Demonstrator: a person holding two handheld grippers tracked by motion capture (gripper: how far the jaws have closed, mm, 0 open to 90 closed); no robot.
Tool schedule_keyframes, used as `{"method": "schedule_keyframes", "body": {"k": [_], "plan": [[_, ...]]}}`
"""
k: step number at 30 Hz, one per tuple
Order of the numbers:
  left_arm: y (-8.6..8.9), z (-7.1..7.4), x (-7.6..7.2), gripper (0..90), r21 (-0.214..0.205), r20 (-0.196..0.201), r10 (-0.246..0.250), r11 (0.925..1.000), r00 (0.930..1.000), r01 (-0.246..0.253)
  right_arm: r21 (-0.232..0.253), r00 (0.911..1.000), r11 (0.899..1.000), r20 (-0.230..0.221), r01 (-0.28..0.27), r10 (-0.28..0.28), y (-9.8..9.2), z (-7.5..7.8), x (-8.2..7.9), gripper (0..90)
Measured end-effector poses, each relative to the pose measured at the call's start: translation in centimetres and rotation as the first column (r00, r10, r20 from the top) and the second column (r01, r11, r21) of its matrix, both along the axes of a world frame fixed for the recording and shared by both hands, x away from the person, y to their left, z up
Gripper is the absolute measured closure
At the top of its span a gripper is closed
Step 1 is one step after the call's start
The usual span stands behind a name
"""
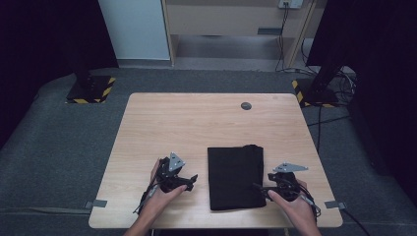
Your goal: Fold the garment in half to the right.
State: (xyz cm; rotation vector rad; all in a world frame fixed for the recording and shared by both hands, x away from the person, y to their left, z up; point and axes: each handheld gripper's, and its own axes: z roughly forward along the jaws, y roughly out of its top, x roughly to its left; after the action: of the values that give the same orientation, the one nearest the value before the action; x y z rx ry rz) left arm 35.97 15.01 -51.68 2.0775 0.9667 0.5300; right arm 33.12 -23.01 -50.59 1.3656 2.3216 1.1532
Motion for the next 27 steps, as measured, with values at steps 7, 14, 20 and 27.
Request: {"method": "schedule_keyframes", "body": {"k": [7,14,20,27], "plan": [[1.4,0.2,-0.3,3.1,0.012,-0.001,0.032,0.9994,0.9995,-0.032,-0.058,0.9887,0.995,0.12,-0.084,0.091,3.2,0.6,1.3,4.4],[3.3,0.4,-0.4,3.1,-0.005,-0.005,0.082,0.9966,0.9966,-0.082,-0.142,0.9894,0.984,0.084,-0.106,0.119,6.0,-1.9,3.5,2.8],[4.0,0.2,-0.2,3.2,-0.012,-0.009,0.103,0.9946,0.9947,-0.103,-0.172,0.9919,0.981,0.069,-0.093,0.107,7.3,-3.0,4.8,1.2],[4.0,0.0,-0.1,3.3,-0.007,-0.014,0.105,0.9944,0.9944,-0.105,-0.182,0.996,0.982,0.069,-0.044,0.057,9.4,-3.1,6.4,0.5]]}}
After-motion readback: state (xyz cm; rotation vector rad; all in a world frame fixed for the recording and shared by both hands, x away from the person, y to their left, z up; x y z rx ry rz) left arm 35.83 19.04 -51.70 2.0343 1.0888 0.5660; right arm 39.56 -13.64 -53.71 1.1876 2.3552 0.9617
